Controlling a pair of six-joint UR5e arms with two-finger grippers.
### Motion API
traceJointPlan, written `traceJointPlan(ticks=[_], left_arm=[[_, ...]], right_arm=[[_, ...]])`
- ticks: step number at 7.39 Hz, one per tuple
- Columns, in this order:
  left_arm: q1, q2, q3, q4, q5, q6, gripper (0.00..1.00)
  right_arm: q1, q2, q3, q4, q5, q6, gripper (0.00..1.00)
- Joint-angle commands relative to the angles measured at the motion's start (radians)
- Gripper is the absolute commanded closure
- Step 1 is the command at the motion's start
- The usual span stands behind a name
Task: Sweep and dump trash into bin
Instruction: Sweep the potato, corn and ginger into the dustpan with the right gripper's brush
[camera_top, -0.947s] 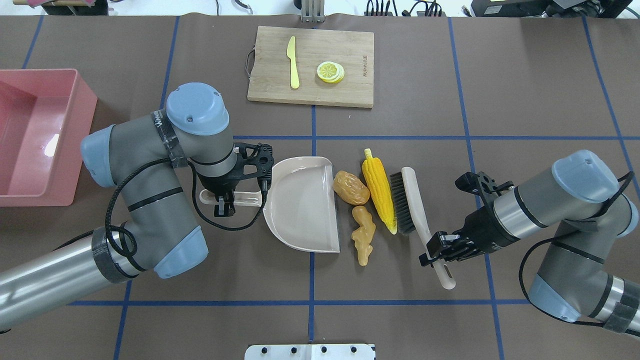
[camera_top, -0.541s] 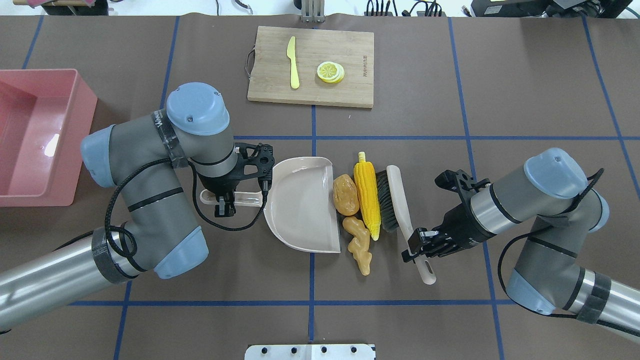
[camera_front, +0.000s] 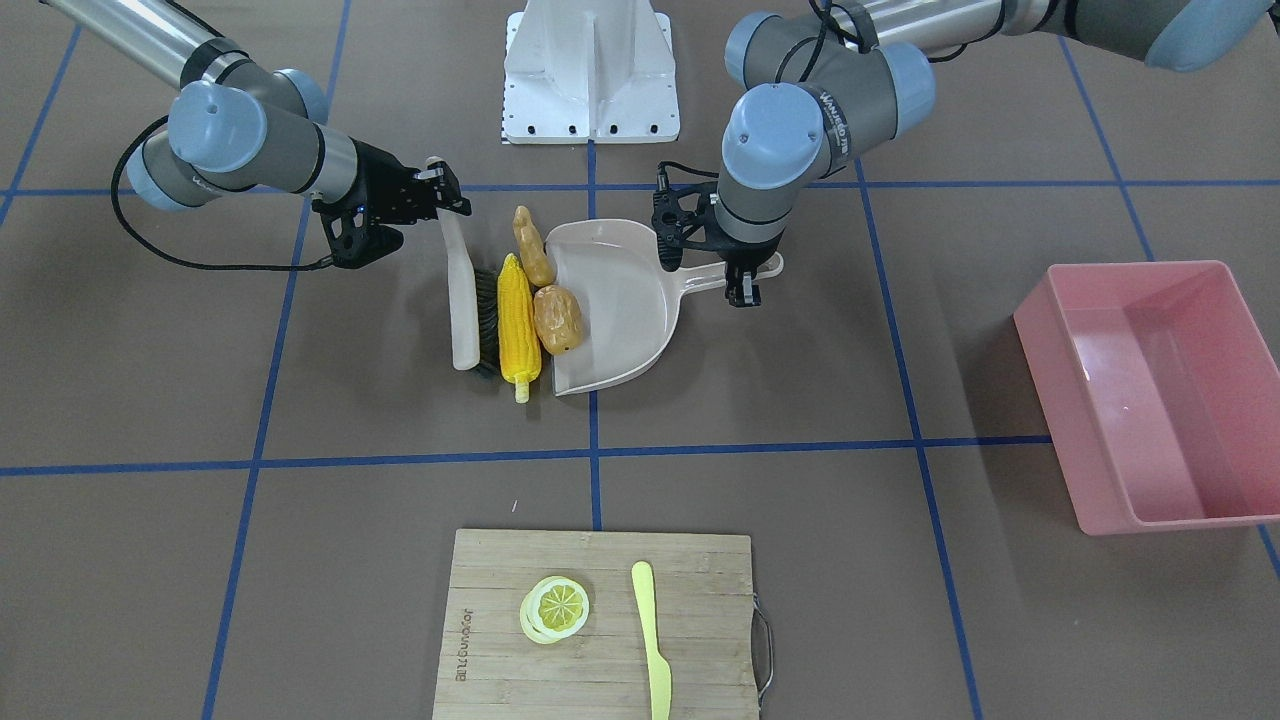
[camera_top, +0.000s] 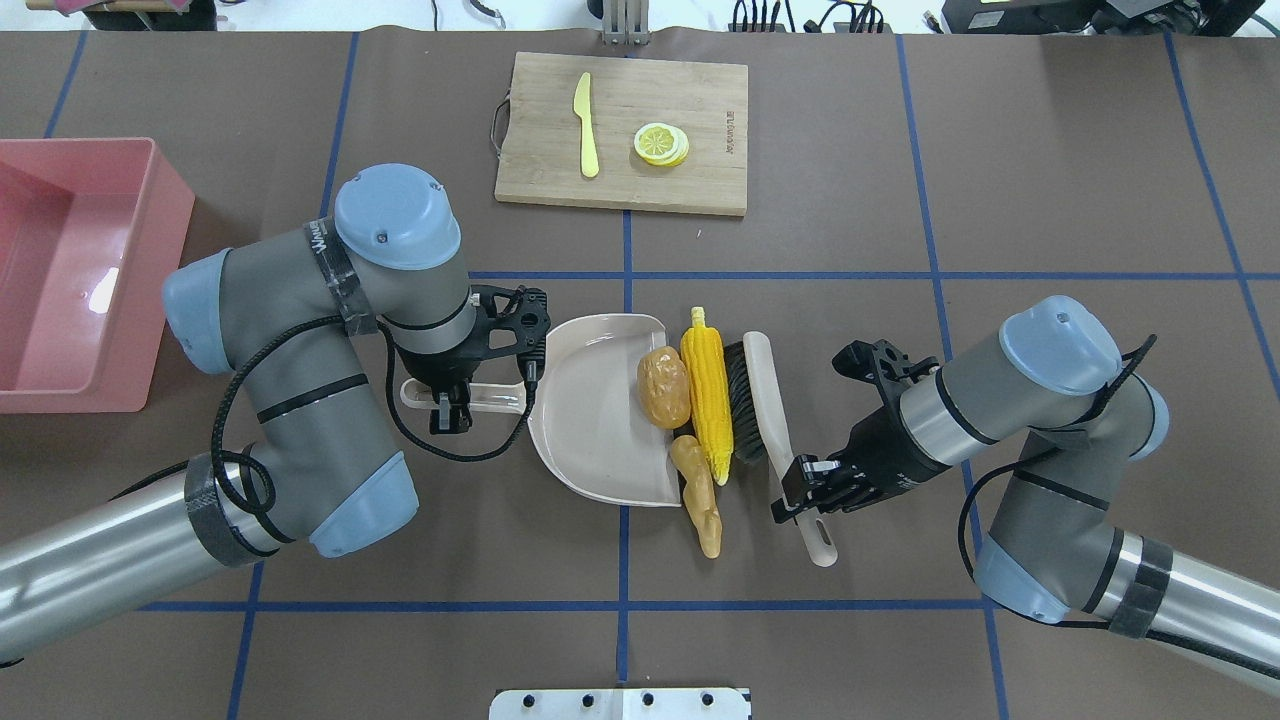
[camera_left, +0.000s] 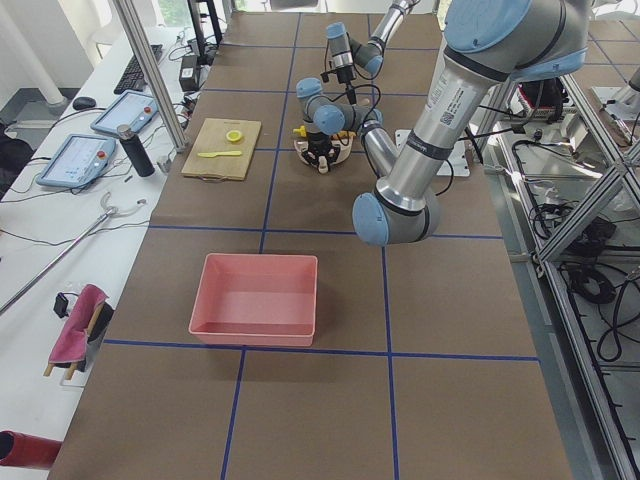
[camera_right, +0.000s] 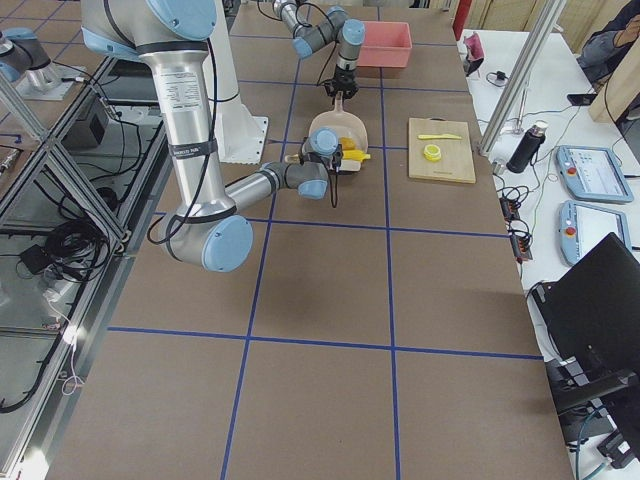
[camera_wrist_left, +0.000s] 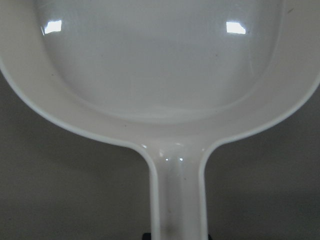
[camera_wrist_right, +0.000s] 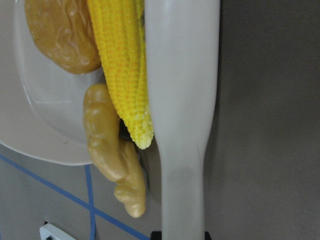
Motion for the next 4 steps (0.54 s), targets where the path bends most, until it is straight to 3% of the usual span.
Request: traceJointPlan(ticks=[1,4], left_arm=[[0.000,-0.002,0.000,0.002,-0.001,0.000,1.00],[-0.002,-0.002,-0.001,0.001,-0.004,0.000,1.00]], right_arm=[[-0.044,0.061,-0.024,-0.006,-0.046,0.033,1.00],[-0.077,0.148,-0.041,-0.070,-0.069,0.079,1.00]])
